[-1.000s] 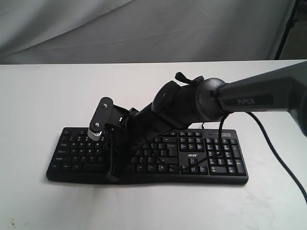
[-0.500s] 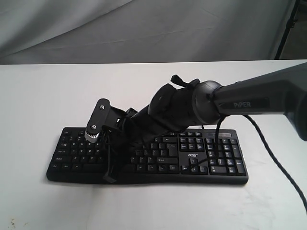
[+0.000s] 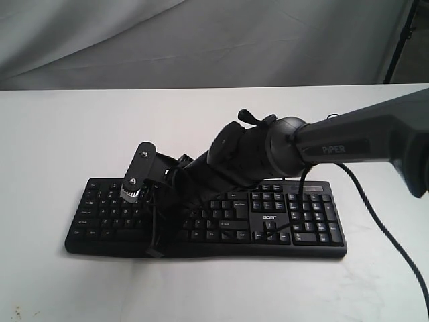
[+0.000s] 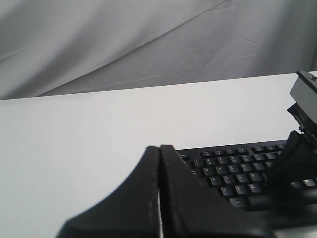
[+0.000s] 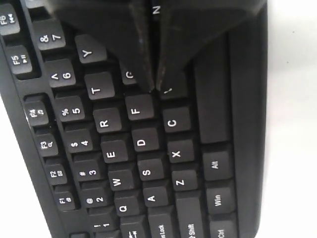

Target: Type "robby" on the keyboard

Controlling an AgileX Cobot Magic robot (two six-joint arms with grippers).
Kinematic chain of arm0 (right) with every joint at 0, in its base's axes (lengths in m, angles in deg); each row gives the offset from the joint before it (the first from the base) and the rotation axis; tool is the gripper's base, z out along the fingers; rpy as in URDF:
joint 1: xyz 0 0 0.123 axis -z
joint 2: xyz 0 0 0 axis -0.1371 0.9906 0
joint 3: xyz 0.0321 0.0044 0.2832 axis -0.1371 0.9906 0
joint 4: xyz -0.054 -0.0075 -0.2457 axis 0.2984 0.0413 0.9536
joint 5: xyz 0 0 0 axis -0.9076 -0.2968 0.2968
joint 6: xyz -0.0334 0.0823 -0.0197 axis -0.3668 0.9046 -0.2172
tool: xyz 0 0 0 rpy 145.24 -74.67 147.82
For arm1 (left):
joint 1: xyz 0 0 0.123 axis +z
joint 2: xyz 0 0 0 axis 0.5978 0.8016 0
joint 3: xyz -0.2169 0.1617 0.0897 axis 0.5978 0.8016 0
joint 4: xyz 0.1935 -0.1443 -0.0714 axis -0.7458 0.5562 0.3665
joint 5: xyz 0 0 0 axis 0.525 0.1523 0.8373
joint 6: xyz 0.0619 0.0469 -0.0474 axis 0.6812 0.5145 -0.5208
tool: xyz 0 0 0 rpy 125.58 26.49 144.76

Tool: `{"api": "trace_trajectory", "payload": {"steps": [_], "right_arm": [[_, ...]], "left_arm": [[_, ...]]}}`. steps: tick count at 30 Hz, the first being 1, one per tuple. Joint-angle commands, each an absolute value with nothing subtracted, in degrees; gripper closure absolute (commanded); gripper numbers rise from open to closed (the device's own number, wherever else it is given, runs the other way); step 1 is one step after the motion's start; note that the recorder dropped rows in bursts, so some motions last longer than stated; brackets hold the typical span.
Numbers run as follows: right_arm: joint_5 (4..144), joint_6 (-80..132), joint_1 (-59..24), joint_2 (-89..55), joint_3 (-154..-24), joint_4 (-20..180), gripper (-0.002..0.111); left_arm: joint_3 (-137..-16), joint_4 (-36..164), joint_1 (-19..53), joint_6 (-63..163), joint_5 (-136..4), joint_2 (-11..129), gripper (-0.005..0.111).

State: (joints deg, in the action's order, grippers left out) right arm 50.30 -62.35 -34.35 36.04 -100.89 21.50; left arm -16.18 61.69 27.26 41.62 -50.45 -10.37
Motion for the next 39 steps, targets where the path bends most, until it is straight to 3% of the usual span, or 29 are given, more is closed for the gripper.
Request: {"api": "trace_trajectory", "payload": {"steps": [1,39], "right_arm": [[50.6,-62.3,-34.3,35.5,-101.3,21.7,0.108],[51.6,-61.8,-33.3,32.3,-101.3,23.1,0.108]], "left_arm": [[-15.9,61.4,26.9,41.5,-50.8,-10.6,0.107],[-15.9,61.4,26.9,41.5,-50.8,-10.6,0.107]]}}
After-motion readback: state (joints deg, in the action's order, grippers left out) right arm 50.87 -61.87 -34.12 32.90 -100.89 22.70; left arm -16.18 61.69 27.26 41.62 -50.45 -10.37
